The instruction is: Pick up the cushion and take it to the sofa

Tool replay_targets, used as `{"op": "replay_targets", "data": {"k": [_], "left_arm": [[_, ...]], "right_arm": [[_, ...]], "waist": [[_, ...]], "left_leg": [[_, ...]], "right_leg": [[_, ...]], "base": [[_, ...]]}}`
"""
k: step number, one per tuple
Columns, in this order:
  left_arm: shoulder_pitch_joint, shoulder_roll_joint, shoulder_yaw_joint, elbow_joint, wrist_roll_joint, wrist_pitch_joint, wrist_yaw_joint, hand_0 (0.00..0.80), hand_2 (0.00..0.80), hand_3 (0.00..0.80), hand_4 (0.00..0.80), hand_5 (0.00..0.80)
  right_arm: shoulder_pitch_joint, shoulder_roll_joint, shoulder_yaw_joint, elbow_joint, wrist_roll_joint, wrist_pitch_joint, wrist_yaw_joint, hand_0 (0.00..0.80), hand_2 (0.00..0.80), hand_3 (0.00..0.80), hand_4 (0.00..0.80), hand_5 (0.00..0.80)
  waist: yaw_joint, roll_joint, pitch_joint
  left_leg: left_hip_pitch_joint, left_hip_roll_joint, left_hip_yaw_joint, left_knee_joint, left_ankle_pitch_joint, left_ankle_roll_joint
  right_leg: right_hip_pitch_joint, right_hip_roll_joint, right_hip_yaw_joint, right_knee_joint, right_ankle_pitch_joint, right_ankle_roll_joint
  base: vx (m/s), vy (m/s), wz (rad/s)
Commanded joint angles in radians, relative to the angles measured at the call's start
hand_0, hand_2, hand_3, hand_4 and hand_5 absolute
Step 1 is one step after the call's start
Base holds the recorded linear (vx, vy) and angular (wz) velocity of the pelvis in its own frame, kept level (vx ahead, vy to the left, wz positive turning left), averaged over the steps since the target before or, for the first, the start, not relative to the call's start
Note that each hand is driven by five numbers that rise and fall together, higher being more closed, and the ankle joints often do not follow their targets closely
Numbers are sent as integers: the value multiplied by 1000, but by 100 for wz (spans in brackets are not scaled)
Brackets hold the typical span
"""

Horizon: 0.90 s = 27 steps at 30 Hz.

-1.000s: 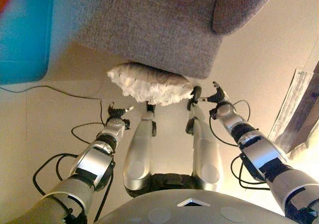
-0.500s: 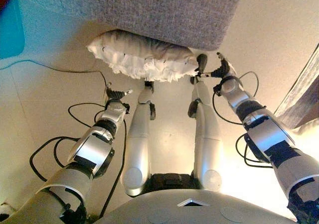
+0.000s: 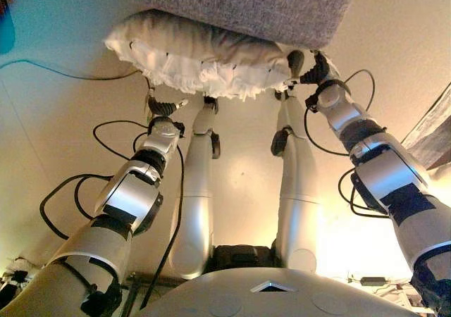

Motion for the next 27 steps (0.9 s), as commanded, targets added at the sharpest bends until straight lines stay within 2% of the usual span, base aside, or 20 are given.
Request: {"op": "replay_targets", "data": {"k": [1, 4, 7, 10, 14, 17, 20, 23, 26, 27], "left_arm": [[-15, 12, 31, 12, -38, -9, 38, 0, 0, 0, 0, 0], [-43, 16, 28, 15, -45, -5, 37, 0, 0, 0, 0, 0], [-67, 18, 27, 11, -57, 5, 42, 0, 0, 0, 0, 0], [-78, 22, 23, 4, -67, 9, 48, 0, 0, 0, 0, 0], [-93, 31, 20, -3, -65, 9, 64, 0, 0, 0, 0, 0], [-114, 39, 17, 0, -69, -3, 77, 0, 0, 0, 0, 0], [-150, 47, 18, 12, -71, -21, 90, 0, 0, 0, 0, 0], [-183, 49, 19, 11, -90, -40, 123, 0, 0, 0, 0, 0], [-210, 58, 29, -16, -103, -52, 186, 0, 0, 0, 0, 0], [-213, 60, 29, -21, -100, -50, 193, 0, 0, 0, 0, 0]], "right_arm": [[-35, -38, 56, -41, -64, -59, 43, 0, 0, 0, 0, 0], [-86, -42, 88, -49, -84, -73, 84, 0, 0, 0, 0, 0], [-130, -40, 121, -59, -105, -60, 115, 0, 0, 0, 0, 0], [-162, -42, 146, -77, -136, -26, 119, 0, 0, 0, 0, 0], [-196, -55, 191, -88, -231, 53, 107, 0, 0, 0, 0, 0], [-227, -63, 212, -78, -250, 79, 54, 0, 0, 0, 0, 0], [-273, -70, 213, -60, -241, 60, -19, 0, 0, 0, 0, 0], [-319, -75, 214, -63, -241, 19, -39, 0, 0, 0, 0, 0], [-362, -79, 224, -96, -229, -67, -31, 0, 0, 0, 0, 0], [-367, -79, 226, -104, -228, -78, -26, 0, 0, 0, 0, 0]], "waist": [[-2, 105, 7], [0, 115, 7], [2, 126, 7], [4, 134, 7], [8, 138, 7], [9, 141, 7], [8, 147, 7], [9, 154, 7], [11, 162, 7], [11, 163, 7]], "left_leg": [[-44, -13, -8, -101, 135, 24], [-79, -16, -8, -94, 135, 21], [-113, -15, -1, -86, 133, 18], [-145, -13, 9, -76, 131, 17], [-180, -11, 13, -70, 133, 19], [-205, -12, 14, -64, 132, 20], [-245, -12, 18, -50, 128, 19], [-288, -13, 22, -31, 123, 21], [-325, -17, 22, -13, 119, 22], [-327, -17, 22, -12, 118, 21]], "right_leg": [[-23, 18, 51, 142, -149, 77], [-64, 19, 58, 152, -150, 78], [-103, 17, 59, 161, -153, 78], [-135, 15, 60, 171, -156, 79], [-168, 11, 54, 181, -156, 79], [-196, 8, 52, 191, -154, 83], [-242, 5, 55, 207, -152, 87], [-291, 2, 63, 233, -153, 91], [-330, 1, 71, 255, -157, 94], [-333, 1, 73, 257, -158, 94]], "base": [[6, 10, 5], [1, 10, 3], [15, 30, 6], [32, 26, 7], [8, 3, 1], [10, -9, 3], [7, -6, 5], [6, -3, 6], [7, -7, 8], [11, 7, 6]]}}
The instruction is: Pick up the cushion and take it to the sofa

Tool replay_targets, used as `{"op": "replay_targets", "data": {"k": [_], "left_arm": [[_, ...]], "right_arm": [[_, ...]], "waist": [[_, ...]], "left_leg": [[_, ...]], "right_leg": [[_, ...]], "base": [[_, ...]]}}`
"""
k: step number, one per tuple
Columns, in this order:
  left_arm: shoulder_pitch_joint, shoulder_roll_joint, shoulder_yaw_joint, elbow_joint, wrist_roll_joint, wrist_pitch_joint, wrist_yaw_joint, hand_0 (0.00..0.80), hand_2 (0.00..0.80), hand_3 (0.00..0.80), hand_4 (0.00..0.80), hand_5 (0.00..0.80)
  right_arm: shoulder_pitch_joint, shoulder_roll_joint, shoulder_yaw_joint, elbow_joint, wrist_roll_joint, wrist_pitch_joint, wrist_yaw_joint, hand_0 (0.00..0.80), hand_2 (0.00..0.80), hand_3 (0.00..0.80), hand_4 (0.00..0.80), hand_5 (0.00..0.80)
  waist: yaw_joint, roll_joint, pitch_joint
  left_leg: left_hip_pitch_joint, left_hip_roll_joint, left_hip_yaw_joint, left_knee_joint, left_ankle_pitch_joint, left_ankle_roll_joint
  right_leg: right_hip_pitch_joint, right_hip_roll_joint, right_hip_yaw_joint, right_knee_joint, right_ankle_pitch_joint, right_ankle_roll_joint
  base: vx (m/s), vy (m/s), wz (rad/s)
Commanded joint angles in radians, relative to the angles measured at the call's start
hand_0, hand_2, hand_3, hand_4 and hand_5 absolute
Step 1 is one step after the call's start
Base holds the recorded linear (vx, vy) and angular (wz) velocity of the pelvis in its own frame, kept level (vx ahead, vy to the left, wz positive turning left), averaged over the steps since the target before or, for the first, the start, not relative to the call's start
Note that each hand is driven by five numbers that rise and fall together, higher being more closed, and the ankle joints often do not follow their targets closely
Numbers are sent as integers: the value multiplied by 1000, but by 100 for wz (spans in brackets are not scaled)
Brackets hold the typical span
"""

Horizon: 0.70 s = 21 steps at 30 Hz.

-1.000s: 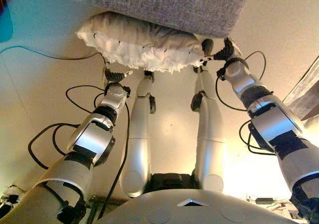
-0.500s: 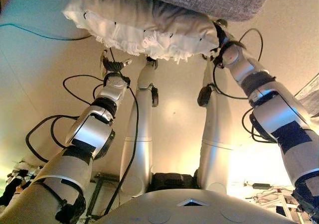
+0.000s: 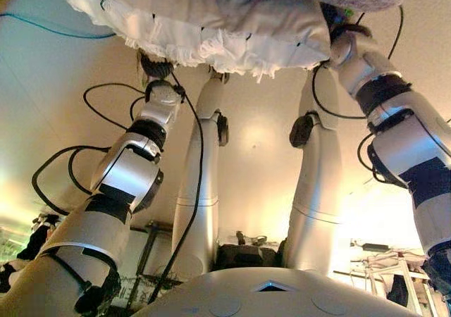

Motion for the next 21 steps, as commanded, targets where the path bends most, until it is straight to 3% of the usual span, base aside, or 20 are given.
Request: {"op": "replay_targets", "data": {"k": [1, 3, 5, 6, 7, 10, 13, 17, 21], "left_arm": [[6, 46, 47, -37, -36, -9, 115, 0, 0, 0, 0, 0], [0, 54, 52, -68, -32, -21, 171, 0, 0, 0, 0, 0], [1, 65, 63, -107, -31, -55, 229, 0, 0, 0, 0, 0], [26, 72, 70, -81, -53, -95, 254, 0, 0, 0, 0, 0], [44, 67, 72, -114, -81, -115, 295, 0, 0, 0, 0, 0], [31, 207, 134, -135, -213, -98, 271, 0, 0, 0, 0, 0], [28, 333, 196, -143, -210, -113, 221, 0, 0, 0, 0, 0], [35, 379, 187, -209, -28, -185, 138, 0, 0, 0, 0, 0], [30, 396, 112, -283, 111, -272, 0, 0, 0, 0, 0, 0]], "right_arm": [[-78, 8, 73, -113, 9, -142, 21, 0, 0, 0, 0, 0], [-88, 13, 83, -177, 45, -163, 78, 0, 0, 0, 0, 0], [-92, 35, 90, -256, 71, -127, 144, 0, 0, 0, 0, 0], [-50, 73, 71, -230, 17, -150, 121, 0, 0, 0, 0, 0], [-53, 43, 87, -235, 39, -178, 131, 0, 0, 0, 0, 0], [-10, -110, 120, -343, 97, -234, 136, 0, 0, 0, 0, 0], [30, -258, 150, -473, 159, -256, 127, 0, 0, 0, 0, 0], [88, -354, 131, -564, 165, -270, 142, 0, 0, 0, 0, 0], [135, -396, 96, -571, 151, -325, 169, 0, 0, 0, 0, 0]], "waist": [[-32, 95, 16], [-30, 95, 16], [-25, 98, 16], [-20, 112, 16], [-22, 117, 16], [-37, 115, 16], [-53, 98, 16], [-73, 91, 16], [-87, 100, 16]], "left_leg": [[-24, -16, 25, -94, 113, 23], [-30, -17, 25, -93, 114, 21], [-40, -16, 25, -95, 116, 18], [-24, -15, 25, -112, 117, 13], [-20, -20, 26, -104, 110, 9], [-36, -10, 44, -82, 107, -6], [-66, 4, 54, -72, 110, -10], [-71, 16, 72, -58, 101, -12], [-73, 22, 88, -41, 95, -10]], "right_leg": [[-28, 5, 54, 164, -154, 100], [-33, 5, 54, 167, -157, 100], [-39, 7, 52, 168, -162, 100], [-27, 11, 48, 166, -175, 97], [-27, 10, 52, 170, -175, 104], [-47, 7, 56, 192, -176, 117], [-77, 3, 52, 205, -174, 114], [-89, 4, 55, 226, -185, 107], [-99, 3, 65, 252, -189, 105]], "base": [[11, 7, 6], [13, 4, 5], [15, 19, 0], [25, 66, -2], [24, 79, -2], [20, 68, 1], [21, 56, 1], [19, 73, -1], [13, 77, -9]]}}
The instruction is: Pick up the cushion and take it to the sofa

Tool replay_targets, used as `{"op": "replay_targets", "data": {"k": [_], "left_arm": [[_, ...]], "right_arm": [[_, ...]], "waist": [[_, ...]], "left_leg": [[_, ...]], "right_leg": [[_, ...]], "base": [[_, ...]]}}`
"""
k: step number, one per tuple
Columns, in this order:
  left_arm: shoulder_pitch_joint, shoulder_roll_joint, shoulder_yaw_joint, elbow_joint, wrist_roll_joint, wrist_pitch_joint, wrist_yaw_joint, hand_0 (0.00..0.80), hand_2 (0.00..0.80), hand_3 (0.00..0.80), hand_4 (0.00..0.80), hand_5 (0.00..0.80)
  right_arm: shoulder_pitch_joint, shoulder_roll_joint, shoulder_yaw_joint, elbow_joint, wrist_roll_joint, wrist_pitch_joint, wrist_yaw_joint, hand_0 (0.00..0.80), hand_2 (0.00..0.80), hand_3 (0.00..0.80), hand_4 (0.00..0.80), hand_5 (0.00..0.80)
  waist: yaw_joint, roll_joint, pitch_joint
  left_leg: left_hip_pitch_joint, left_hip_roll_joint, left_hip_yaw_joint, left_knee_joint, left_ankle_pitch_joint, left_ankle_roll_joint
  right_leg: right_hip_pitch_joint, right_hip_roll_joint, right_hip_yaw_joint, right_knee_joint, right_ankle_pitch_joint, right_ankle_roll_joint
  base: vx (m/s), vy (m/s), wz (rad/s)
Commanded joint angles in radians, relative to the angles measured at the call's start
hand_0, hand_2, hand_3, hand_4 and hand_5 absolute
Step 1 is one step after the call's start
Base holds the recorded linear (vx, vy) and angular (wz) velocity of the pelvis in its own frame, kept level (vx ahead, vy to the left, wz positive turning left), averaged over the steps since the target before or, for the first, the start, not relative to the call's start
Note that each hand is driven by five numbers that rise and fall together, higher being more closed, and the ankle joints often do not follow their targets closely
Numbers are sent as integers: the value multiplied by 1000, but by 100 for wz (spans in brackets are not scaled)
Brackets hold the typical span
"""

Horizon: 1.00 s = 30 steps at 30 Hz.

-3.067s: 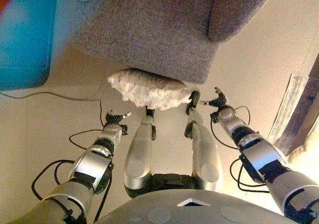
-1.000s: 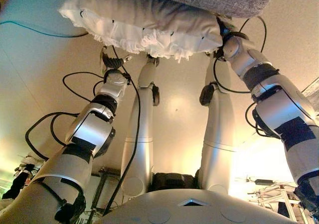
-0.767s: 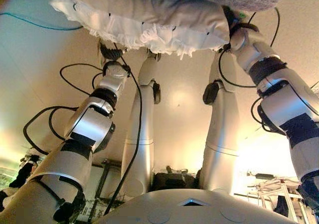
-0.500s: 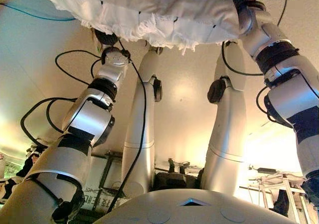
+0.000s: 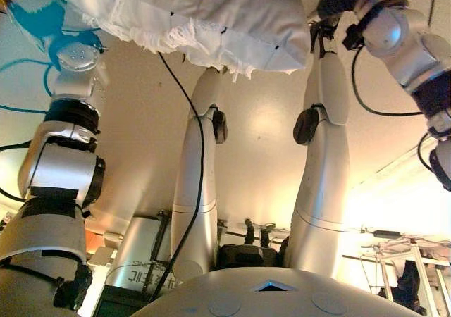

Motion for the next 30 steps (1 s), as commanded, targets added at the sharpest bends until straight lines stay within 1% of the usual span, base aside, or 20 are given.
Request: {"op": "replay_targets", "data": {"k": [1, 2, 4, 5, 6, 8, 12, 14, 16, 18, 21, 25, 26, 27, 28, 29, 30], "left_arm": [[20, -1, -13, -56, 159, -94, -111, 0, 0, 0, 0, 0], [10, 2, -45, -80, 193, -124, -165, 0, 0, 0, 0, 0], [-7, 6, -96, -99, 230, -150, -258, 0, 0, 0, 0, 0], [-20, 7, -141, -113, 252, -155, -302, 100, 100, 100, 100, 100], [-24, 6, -183, -126, 230, -149, -337, 132, 132, 132, 132, 132], [-31, 2, -211, -130, 175, -142, -360, 0, 0, 0, 0, 0], [-56, -9, -227, -119, 130, -118, -392, 0, 0, 0, 0, 0], [-65, -3, -239, -116, 117, -111, -443, 0, 0, 0, 0, 0], [-64, -1, -246, -115, 103, -126, -482, 0, 0, 0, 0, 0], [-56, 0, -253, -127, 76, -136, -534, 0, 0, 0, 0, 0], [-55, 0, -269, -146, 37, -129, -600, 0, 0, 0, 0, 0], [-42, -4, -267, -161, -49, -162, -682, 0, 0, 0, 0, 0], [-39, -9, -263, -166, -58, -172, -702, 536, 536, 536, 536, 536], [-37, -16, -263, -173, -76, -186, -736, 800, 800, 800, 800, 800], [-37, -23, -266, -181, -99, -186, -767, 800, 800, 800, 800, 800], [-37, -32, -269, -187, -101, -195, -783, 800, 800, 800, 800, 800], [-40, -39, -275, -197, -89, -202, -792, 800, 800, 800, 800, 800]], "right_arm": [[22, -39, 39, -103, 17, -102, 31, 0, 0, 0, 0, 0], [21, -42, 34, -99, 15, -116, 45, 0, 0, 0, 0, 0], [21, -49, 28, -99, 17, -129, 57, 0, 0, 0, 0, 0], [17, -52, 28, -100, 19, -134, 62, 0, 0, 0, 0, 0], [16, -52, 25, -101, 26, -133, 69, 0, 0, 0, 0, 0], [0, -51, 31, -95, 34, -135, 80, 0, 0, 0, 0, 0], [-19, -37, 34, -77, 37, -140, 116, 0, 0, 0, 0, 0], [-26, -37, 33, -78, 54, -135, 125, 0, 0, 0, 0, 0], [-26, -39, 34, -81, 63, -135, 128, 0, 0, 0, 0, 0], [-25, -44, 29, -89, 73, -143, 135, 0, 0, 0, 0, 0], [-21, -45, 19, -108, 97, -166, 123, 0, 0, 0, 0, 0], [-14, -38, -13, -137, 135, -188, 132, 0, 0, 0, 0, 0], [-14, -33, -18, -138, 131, -189, 143, 0, 0, 0, 0, 0], [-16, -28, -21, -138, 125, -188, 160, 0, 0, 0, 0, 0], [-17, -24, -21, -140, 123, -184, 175, 116, 116, 116, 116, 116], [-17, -21, -21, -140, 117, -184, 190, 508, 508, 508, 508, 508], [-17, -14, -22, -143, 109, -182, 212, 800, 800, 800, 800, 800]], "waist": [[-48, 94, 15], [-51, 99, 15], [-55, 104, 15], [-58, 108, 15], [-59, 112, 15], [-59, 118, 15], [-62, 110, 15], [-62, 103, 15], [-60, 102, 15], [-59, 106, 15], [-61, 113, 15], [-63, 128, 15], [-62, 132, 15], [-62, 138, 15], [-62, 142, 15], [-62, 147, 15], [-63, 150, 15]], "left_leg": [[-4, 11, 39, -77, 110, -18], [-10, 14, 44, -73, 113, -17], [-11, 19, 50, -65, 108, -16], [-12, 22, 53, -61, 106, -15], [-10, 22, 55, -58, 102, -15], [-16, 25, 55, -54, 105, -13], [-27, 33, 56, -43, 98, -13], [-36, 35, 51, -42, 97, -12], [-41, 35, 48, -41, 98, -13], [-46, 37, 46, -42, 96, -13], [-50, 41, 47, -41, 94, -13], [-55, 45, 52, -35, 88, -14], [-56, 45, 53, -34, 86, -15], [-58, 46, 55, -33, 85, -15], [-59, 48, 57, -32, 83, -15], [-59, 49, 59, -31, 83, -15], [-59, 49, 61, -31, 82, -16]], "right_leg": [[-9, -1, 25, 217, -186, 104], [-15, 0, 26, 217, -181, 104], [-15, 0, 29, 221, -182, 104], [-15, 1, 30, 220, -179, 105], [-15, 2, 34, 224, -180, 107], [-15, 8, 34, 220, -174, 108], [-15, 8, 29, 214, -174, 109], [-15, 8, 24, 207, -172, 110], [-15, 9, 21, 201, -169, 111], [-15, 11, 18, 196, -169, 112], [-15, 11, 19, 189, -168, 113], [-16, 16, 24, 180, -168, 114], [-16, 17, 25, 178, -169, 115], [-16, 18, 26, 175, -169, 114], [-16, 19, 27, 173, -170, 113], [-16, 19, 28, 172, -171, 113], [-16, 19, 30, 169, -170, 113]], "base": [[23, 89, -5], [22, 85, -6], [17, 76, -7], [37, 74, -8], [28, 65, -6], [24, 52, -5], [21, 8, -7], [10, -25, -9], [13, -14, -8], [21, 13, -9], [15, 27, -10], [14, 48, -7], [14, 54, -7], [13, 49, -6], [11, 47, -5], [9, 40, -4], [5, 35, -4]]}}
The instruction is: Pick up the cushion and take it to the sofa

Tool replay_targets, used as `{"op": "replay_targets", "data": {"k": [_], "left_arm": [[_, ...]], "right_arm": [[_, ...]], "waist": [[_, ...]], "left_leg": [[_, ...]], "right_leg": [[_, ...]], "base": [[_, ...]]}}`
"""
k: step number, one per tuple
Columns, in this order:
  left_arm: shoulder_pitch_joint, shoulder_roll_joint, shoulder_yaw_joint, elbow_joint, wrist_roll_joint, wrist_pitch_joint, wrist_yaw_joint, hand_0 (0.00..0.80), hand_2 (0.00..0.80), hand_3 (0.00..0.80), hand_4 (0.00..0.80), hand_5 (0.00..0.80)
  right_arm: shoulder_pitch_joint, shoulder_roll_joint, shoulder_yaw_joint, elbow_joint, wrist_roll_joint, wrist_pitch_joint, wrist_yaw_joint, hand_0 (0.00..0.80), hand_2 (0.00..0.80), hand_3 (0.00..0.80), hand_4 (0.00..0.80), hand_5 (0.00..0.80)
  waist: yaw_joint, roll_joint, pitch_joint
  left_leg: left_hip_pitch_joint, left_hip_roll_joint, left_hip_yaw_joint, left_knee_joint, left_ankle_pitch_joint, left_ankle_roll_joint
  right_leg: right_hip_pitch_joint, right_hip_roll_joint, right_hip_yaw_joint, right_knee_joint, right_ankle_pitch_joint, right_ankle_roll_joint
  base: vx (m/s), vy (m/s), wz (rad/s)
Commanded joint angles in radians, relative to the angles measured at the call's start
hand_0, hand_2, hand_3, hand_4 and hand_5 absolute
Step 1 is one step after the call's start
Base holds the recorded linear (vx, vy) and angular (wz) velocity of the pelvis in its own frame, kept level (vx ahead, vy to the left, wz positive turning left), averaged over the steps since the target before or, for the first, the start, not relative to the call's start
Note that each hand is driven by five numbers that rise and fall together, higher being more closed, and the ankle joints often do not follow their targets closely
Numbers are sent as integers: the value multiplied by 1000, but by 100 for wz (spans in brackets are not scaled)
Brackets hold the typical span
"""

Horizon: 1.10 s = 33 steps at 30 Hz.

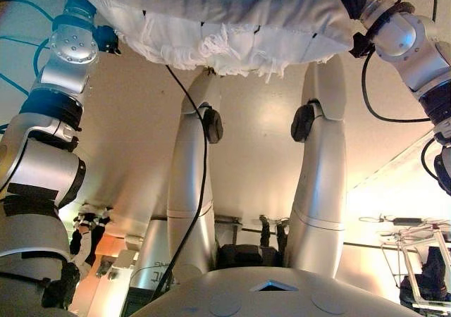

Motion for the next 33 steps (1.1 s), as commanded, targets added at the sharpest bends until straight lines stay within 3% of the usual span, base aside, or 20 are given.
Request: {"op": "replay_targets", "data": {"k": [1, 11, 17, 26, 33], "left_arm": [[-6, -121, -28, -163, -7, -89, -111, 800, 800, 800, 800, 800], [-8, -146, -31, -220, -66, -139, -144, 800, 800, 800, 800, 800], [49, -157, 15, -247, -116, -166, -184, 800, 800, 800, 800, 800], [293, -224, 60, -332, -114, -249, -246, 800, 800, 800, 800, 800], [499, -247, 99, -448, -115, -269, -257, 800, 800, 800, 800, 800]], "right_arm": [[-41, -3, 56, -148, 14, -74, 73, 800, 800, 800, 800, 800], [-45, 4, 42, -134, 42, -53, 30, 800, 800, 800, 800, 800], [4, 9, -7, -150, 47, -52, -20, 800, 800, 800, 800, 800], [275, 50, -111, -230, 15, -74, -136, 800, 800, 800, 800, 800], [534, 113, -238, -337, -8, -130, -232, 800, 800, 800, 800, 800]], "waist": [[-29, 140, 9], [-29, 132, 9], [-34, 94, 9], [-17, 45, 9], [-11, -25, 9]], "left_leg": [[-9, 28, -15, -138, 164, -61], [-8, 27, -12, -141, 171, -61], [23, 18, -13, -180, 190, -65], [282, -3, -61, -251, 215, -65], [608, -12, -63, -336, 214, -49]], "right_leg": [[27, 8, -31, 156, -165, 74], [27, 4, -29, 158, -165, 69], [31, 4, -19, 158, -163, 65], [313, -6, -59, 63, -147, 52], [656, -25, -147, -27, -140, 59]], "base": [[0, 0, 0], [-24, -24, 0], [-59, -83, -1], [-38, -114, -9], [-55, -123, -6]]}}
